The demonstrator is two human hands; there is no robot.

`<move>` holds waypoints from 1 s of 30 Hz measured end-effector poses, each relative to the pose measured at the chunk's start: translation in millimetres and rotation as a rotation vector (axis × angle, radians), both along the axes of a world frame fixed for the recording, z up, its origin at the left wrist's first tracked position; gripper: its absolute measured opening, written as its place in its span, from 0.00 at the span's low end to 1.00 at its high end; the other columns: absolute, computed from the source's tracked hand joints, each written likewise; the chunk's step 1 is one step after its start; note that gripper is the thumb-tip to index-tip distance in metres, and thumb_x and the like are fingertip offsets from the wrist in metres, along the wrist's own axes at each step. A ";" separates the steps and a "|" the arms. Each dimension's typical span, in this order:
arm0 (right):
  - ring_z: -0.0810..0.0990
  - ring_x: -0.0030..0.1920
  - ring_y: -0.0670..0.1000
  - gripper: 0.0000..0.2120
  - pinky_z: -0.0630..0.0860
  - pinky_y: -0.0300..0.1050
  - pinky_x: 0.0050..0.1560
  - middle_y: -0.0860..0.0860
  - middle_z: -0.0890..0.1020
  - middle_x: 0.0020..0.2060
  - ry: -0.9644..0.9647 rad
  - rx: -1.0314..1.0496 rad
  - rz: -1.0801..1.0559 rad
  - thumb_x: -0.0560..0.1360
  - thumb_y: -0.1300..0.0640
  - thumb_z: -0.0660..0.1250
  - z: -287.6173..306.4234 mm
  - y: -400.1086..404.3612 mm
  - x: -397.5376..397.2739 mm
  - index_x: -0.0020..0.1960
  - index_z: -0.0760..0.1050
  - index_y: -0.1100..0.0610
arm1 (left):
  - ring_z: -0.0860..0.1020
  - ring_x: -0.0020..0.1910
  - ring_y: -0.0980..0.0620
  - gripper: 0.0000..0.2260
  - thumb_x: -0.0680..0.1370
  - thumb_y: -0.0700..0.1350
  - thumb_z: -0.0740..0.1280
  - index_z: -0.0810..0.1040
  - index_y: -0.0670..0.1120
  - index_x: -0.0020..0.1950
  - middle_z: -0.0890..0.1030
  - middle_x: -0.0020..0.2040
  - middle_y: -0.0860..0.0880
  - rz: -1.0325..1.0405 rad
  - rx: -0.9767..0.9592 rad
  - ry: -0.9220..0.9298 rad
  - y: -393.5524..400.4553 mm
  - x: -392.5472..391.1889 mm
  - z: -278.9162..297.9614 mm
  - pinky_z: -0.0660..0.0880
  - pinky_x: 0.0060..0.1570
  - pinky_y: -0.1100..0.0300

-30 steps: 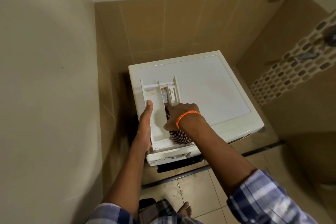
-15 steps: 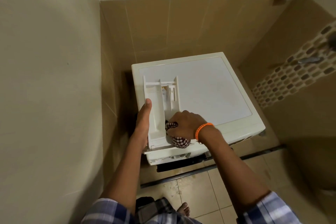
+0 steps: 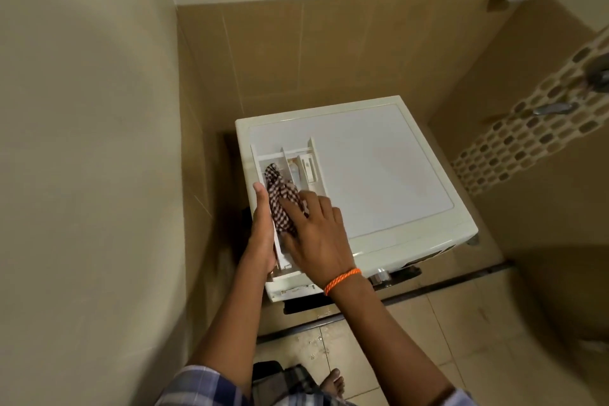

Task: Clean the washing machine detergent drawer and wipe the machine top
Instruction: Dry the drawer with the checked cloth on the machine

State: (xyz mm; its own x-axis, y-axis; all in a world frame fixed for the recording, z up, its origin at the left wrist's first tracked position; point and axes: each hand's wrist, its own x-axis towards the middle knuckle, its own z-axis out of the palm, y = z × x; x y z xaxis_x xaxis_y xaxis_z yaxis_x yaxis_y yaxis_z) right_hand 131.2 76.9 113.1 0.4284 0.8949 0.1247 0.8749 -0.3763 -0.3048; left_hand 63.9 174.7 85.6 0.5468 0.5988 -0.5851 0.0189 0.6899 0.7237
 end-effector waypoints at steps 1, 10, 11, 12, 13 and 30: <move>0.71 0.68 0.58 0.25 0.75 0.56 0.63 0.55 0.72 0.72 -0.015 -0.001 0.013 0.78 0.47 0.68 -2.5 -3.2 -4.3 0.74 0.73 0.50 | 0.86 0.63 0.43 0.41 0.77 0.78 0.55 0.82 0.48 0.70 0.87 0.63 0.42 -0.002 -0.007 0.000 0.1 -2.7 -3.3 0.80 0.67 0.43; 0.53 0.85 0.57 0.29 0.37 0.73 0.76 0.52 0.68 0.81 -0.181 -0.274 0.197 0.78 0.49 0.67 -0.4 -3.0 8.8 0.78 0.70 0.55 | 0.85 0.64 0.46 0.39 0.72 0.81 0.61 0.82 0.57 0.71 0.87 0.64 0.48 -0.093 -0.026 0.037 -8.7 -2.8 -13.3 0.79 0.69 0.38; 0.54 0.85 0.57 0.28 0.36 0.73 0.76 0.52 0.69 0.81 -0.185 -0.277 0.182 0.79 0.47 0.64 0.2 2.4 12.9 0.77 0.71 0.54 | 0.85 0.66 0.47 0.38 0.73 0.80 0.63 0.81 0.58 0.73 0.86 0.66 0.48 -0.098 -0.016 0.037 -10.9 -1.1 -12.0 0.78 0.71 0.39; 0.54 0.85 0.57 0.27 0.36 0.74 0.76 0.50 0.72 0.79 -0.198 -0.274 0.158 0.80 0.46 0.60 0.9 7.9 17.8 0.76 0.73 0.54 | 0.83 0.68 0.48 0.37 0.73 0.80 0.64 0.80 0.58 0.74 0.85 0.68 0.49 -0.105 -0.002 0.019 -12.7 0.4 -12.0 0.76 0.72 0.41; 0.54 0.85 0.57 0.27 0.37 0.75 0.77 0.49 0.75 0.77 -0.206 -0.269 0.134 0.80 0.44 0.55 1.0 13.3 22.8 0.75 0.75 0.53 | 0.82 0.69 0.51 0.37 0.72 0.80 0.65 0.79 0.60 0.74 0.84 0.70 0.50 -0.115 0.020 0.014 -14.7 1.0 -10.2 0.76 0.73 0.43; 0.57 0.84 0.59 0.30 0.29 0.69 0.78 0.60 0.69 0.80 -0.215 -0.326 0.234 0.84 0.51 0.52 4.4 10.5 3.4 0.83 0.58 0.63 | 0.86 0.59 0.56 0.28 0.76 0.75 0.63 0.84 0.57 0.62 0.89 0.56 0.55 -0.060 0.048 0.097 -5.9 3.3 1.5 0.80 0.61 0.53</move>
